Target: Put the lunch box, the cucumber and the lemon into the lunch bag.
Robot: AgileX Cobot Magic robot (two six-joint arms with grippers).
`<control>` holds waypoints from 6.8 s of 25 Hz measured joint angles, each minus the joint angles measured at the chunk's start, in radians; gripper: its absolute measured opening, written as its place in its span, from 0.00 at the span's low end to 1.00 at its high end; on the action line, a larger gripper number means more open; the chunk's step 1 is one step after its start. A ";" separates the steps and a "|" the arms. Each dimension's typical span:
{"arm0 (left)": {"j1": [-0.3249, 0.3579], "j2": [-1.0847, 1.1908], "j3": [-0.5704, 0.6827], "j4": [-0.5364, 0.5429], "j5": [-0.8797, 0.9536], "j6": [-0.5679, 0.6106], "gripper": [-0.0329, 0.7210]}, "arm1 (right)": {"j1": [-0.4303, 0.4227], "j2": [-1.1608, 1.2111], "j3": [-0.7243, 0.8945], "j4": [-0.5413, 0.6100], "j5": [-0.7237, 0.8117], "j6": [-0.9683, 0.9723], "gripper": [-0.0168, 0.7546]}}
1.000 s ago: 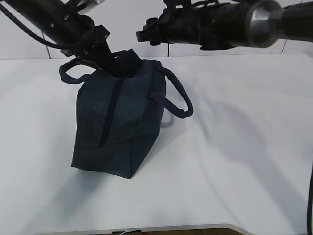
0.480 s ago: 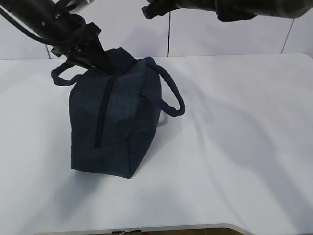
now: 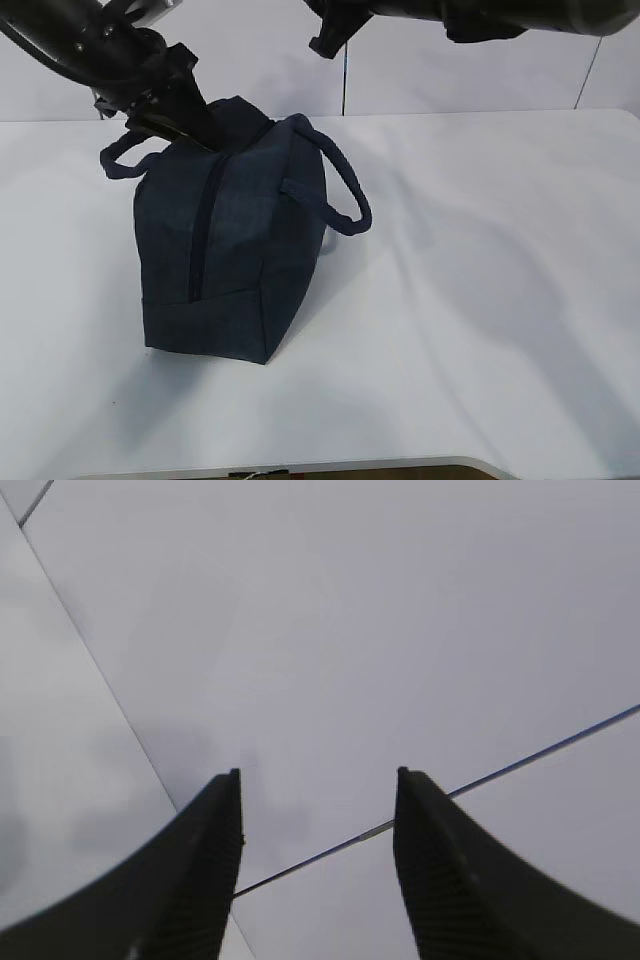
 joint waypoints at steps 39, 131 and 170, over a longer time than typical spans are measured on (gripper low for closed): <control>0.001 -0.096 0.000 0.190 0.018 -0.195 0.36 | 0.000 -0.316 0.628 0.045 0.134 0.008 0.54; 0.002 -1.523 0.741 0.451 0.056 -0.294 0.36 | 0.214 -1.497 0.788 1.642 1.047 -0.856 0.54; 0.002 -2.004 1.258 0.472 -0.066 -0.199 0.36 | 0.214 -2.055 1.272 1.707 1.088 -0.934 0.54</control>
